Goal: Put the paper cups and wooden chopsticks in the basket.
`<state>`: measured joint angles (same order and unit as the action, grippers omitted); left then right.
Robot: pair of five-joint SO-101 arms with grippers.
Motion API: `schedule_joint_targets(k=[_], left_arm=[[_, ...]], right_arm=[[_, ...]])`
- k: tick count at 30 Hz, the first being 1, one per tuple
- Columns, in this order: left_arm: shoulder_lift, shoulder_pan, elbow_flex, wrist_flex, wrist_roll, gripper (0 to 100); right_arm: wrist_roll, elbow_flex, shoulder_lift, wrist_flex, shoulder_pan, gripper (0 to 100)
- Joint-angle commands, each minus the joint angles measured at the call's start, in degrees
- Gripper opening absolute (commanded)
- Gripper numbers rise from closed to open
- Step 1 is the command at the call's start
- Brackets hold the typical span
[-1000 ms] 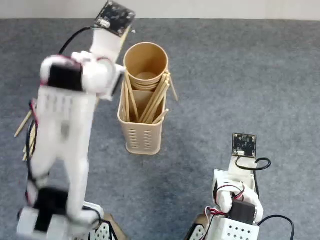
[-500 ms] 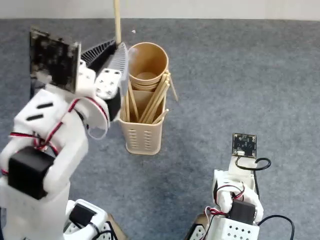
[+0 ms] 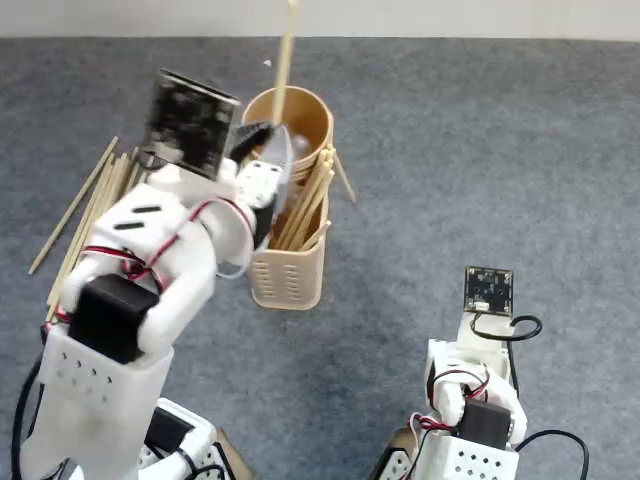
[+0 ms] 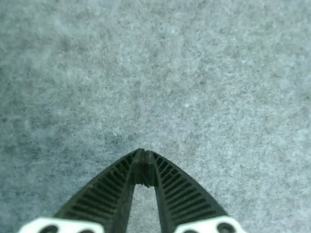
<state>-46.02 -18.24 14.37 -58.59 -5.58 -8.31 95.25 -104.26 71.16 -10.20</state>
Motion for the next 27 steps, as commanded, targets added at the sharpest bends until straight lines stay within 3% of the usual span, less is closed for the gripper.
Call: schedule_joint_targets(k=[1,10,19,27], left_arm=[[-0.6,2.5,0.0,0.6,-0.5,16],[-0.6,8.2,0.1,0.6,-0.3,14],[-0.1,8.2,0.3,0.5,-0.3,14],[0.0,7.9,12.4,1.0,-0.1,14]], right_arm=[[0.7,7.8,-0.7,0.2,-0.4,0.5],[0.7,7.8,-0.7,0.2,-0.4,0.5],[0.7,7.8,-0.7,0.2,-0.4,0.5],[0.7,7.8,-0.7,0.2,-0.4,0.5]])
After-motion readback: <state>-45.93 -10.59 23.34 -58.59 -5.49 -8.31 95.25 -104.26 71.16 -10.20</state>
